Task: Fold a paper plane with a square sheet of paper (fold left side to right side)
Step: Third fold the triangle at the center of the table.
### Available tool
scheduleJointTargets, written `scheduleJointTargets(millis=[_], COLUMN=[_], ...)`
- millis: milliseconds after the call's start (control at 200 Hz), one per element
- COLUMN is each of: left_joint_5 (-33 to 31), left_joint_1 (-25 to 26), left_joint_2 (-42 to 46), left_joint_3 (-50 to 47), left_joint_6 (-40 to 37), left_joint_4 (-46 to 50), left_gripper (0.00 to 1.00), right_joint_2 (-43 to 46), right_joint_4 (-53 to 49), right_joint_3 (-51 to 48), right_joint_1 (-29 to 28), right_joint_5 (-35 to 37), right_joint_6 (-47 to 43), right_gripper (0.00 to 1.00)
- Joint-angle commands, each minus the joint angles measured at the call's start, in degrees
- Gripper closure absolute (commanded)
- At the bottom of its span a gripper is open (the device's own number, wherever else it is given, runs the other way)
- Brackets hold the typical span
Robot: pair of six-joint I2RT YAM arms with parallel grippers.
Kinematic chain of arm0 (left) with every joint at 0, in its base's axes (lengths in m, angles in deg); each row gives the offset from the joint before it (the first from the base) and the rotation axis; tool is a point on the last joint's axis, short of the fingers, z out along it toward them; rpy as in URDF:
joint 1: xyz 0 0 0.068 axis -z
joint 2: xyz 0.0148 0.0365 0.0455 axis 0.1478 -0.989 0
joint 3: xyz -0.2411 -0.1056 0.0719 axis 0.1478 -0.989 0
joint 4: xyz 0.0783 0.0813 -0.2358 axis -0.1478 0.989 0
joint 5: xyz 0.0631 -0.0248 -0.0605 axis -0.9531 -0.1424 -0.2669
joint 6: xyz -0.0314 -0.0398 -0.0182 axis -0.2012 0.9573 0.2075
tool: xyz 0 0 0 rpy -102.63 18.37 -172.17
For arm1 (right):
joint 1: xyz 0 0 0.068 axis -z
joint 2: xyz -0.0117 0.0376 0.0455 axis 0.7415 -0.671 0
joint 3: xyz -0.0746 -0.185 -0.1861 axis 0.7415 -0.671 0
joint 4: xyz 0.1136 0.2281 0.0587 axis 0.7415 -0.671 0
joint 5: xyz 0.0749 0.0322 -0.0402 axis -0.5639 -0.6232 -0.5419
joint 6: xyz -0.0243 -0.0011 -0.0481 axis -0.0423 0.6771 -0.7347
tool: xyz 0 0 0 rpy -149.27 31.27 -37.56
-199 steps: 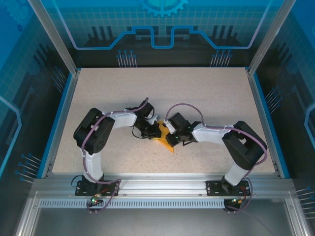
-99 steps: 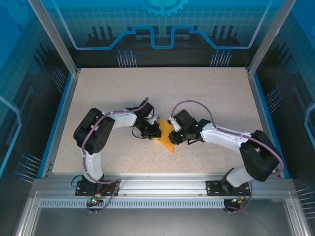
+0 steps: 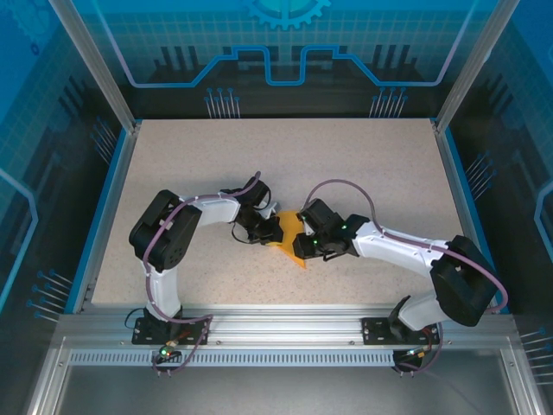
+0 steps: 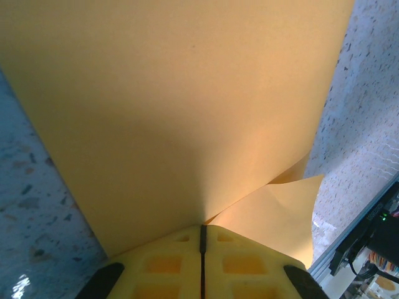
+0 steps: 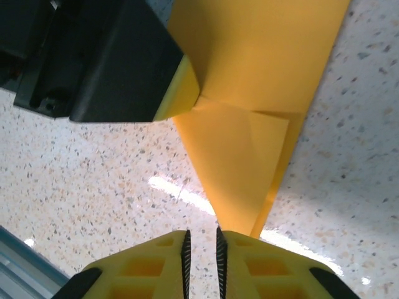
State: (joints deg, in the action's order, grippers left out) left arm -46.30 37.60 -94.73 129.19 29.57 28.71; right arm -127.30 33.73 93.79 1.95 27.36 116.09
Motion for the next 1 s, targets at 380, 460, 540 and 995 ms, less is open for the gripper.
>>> scheduleJointTargets(millis=[380,460,540,995], left_joint_5=[-5.44,-5.45,-5.50,-6.10], left_joint_1=[0.36,0.36,0.52,0.69], left_joint_2=[-1.43,-1.52,-1.43,-1.60], left_joint_3=[-1.46,-1.47,-1.38,-1.03], left_joint_6=[-1.45,-1.45,-1.47,-1.78], left_joint_4=[2.34,2.43,2.56,3.17], left_gripper=[0.92,0.92,0.92,0.92], right_joint_2=[-1.63,-1.89,-2.31,-7.65], right_joint_4=[1.76,3.16,3.81,8.07], right_joint_3=[3.03,2.76,2.92,3.54], right_joint_1=[-3.09,-3.20,-3.35,-3.84], right_joint_5=[1.45,0.95,0.73,0.00], right_joint_6=[7.29,7.98,8.62,13.22], right_gripper=[1.00,1.00,1.00,1.00])
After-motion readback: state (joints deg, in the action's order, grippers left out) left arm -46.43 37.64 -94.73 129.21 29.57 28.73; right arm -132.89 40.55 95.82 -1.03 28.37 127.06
